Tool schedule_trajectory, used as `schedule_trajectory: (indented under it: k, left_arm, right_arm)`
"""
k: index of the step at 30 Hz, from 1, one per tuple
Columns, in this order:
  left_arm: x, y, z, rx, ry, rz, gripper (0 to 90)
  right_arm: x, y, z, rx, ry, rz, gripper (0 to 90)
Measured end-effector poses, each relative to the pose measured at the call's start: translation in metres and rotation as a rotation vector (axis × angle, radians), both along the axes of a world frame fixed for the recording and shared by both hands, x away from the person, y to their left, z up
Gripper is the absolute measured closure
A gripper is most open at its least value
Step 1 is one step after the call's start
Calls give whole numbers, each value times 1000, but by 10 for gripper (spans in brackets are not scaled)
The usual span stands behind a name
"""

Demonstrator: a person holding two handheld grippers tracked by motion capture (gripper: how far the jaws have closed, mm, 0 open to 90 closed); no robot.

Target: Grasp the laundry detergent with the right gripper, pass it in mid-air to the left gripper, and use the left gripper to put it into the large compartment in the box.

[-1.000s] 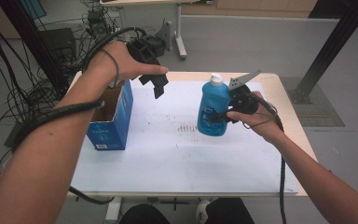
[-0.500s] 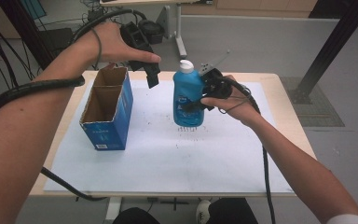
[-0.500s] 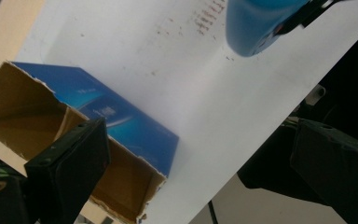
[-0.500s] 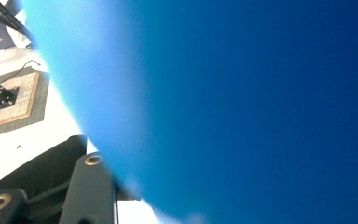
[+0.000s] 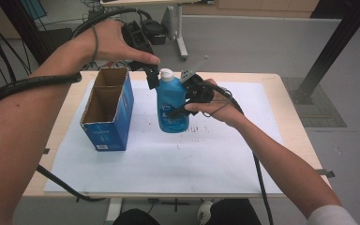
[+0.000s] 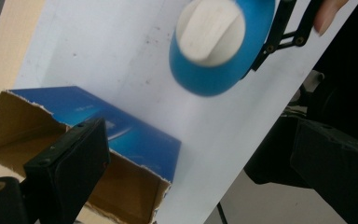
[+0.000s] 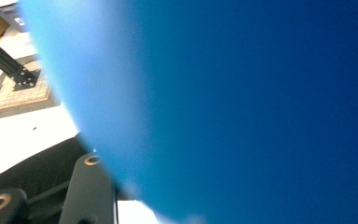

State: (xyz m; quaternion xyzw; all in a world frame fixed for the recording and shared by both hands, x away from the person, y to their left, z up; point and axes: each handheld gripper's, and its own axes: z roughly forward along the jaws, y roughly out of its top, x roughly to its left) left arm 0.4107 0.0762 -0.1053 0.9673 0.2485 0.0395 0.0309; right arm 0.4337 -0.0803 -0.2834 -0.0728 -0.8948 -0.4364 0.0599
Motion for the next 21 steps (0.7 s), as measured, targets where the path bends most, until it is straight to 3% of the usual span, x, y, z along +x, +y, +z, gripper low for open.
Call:
schedule_trajectory:
  k: [8, 21]
  left_arm:
    - [-3, -8, -2, -2, 7, -35, 53]
    - [-9, -16, -10, 4, 29, -65, 54]
  right_arm:
    - [-8, 12, -3, 13, -18, 69, 429]
    - [-15, 14, -2, 34, -30, 94, 429]
